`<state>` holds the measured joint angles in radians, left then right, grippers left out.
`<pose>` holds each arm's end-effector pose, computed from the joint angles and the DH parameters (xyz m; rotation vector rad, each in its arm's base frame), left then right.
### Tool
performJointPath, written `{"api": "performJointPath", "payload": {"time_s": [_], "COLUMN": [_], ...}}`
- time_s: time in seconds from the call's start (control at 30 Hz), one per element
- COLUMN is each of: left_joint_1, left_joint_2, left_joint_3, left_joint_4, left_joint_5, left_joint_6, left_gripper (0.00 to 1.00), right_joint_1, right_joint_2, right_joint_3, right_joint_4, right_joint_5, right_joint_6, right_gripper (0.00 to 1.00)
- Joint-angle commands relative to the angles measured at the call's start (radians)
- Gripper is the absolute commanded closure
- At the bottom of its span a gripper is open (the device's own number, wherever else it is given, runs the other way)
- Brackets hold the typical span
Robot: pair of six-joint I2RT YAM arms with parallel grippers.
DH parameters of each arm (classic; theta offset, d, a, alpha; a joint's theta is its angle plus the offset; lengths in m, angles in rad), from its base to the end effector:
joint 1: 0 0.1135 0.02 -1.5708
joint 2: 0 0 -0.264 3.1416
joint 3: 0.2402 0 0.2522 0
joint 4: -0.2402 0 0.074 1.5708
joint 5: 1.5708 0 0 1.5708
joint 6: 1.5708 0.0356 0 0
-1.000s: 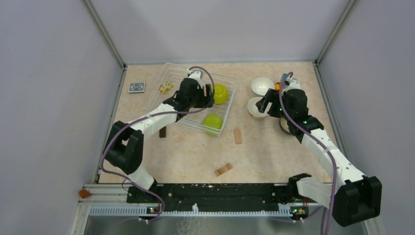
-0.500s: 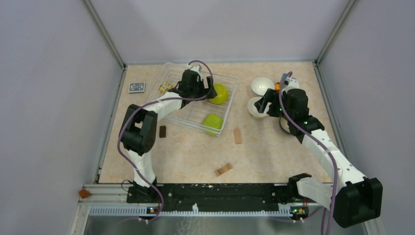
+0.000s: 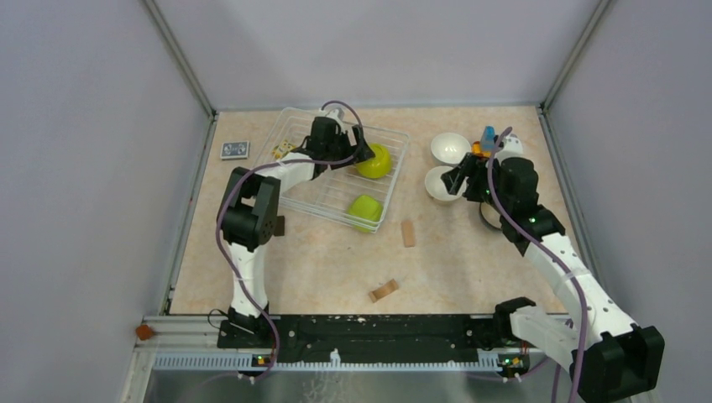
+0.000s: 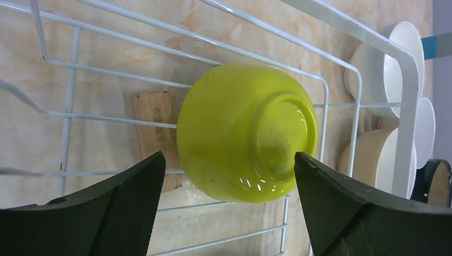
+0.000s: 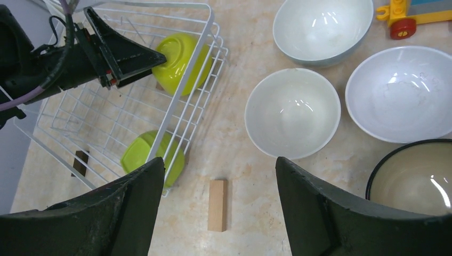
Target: Unload the bowls from the dish rack
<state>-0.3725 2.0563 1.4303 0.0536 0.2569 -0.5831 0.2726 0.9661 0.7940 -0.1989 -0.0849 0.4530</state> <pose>0.4326 -0.1788 0.1934 -0.0783 2.2383 -0.8164 0.2145 0.0631 0.3082 0.1212 1.9786 0.5597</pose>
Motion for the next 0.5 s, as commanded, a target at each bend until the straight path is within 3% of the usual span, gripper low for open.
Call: {"api": "performJointPath", "payload": {"time_s": [0.0,0.17,0.47], "left_joint_1": [0.011,0.030,0.064], "left_joint_2": [0.039,0.075,0.116], "left_joint_3": [0.056,0.067,0.064], "left_joint_4": [0.049,0.085,0.175], "left_joint_5": [0.029,0.089,0.253], "left_joint_6": [-0.017,-0.061,-0.151], "left_gripper": [0.04,0.03,0.27], "right_joint_1": [0.009,0.010,0.010], "right_joint_2": [-0.057,-0.060,-0.084], "right_joint_3": [-0.006,0.021,0.005], "right_joint_4": [0.013,-0.024,-0.034], "right_joint_5": [0.044,0.053,0.061], "right_joint_6": [-0.011,-0.031,-0.031], "right_gripper": [0.25,0.26,0.26]}}
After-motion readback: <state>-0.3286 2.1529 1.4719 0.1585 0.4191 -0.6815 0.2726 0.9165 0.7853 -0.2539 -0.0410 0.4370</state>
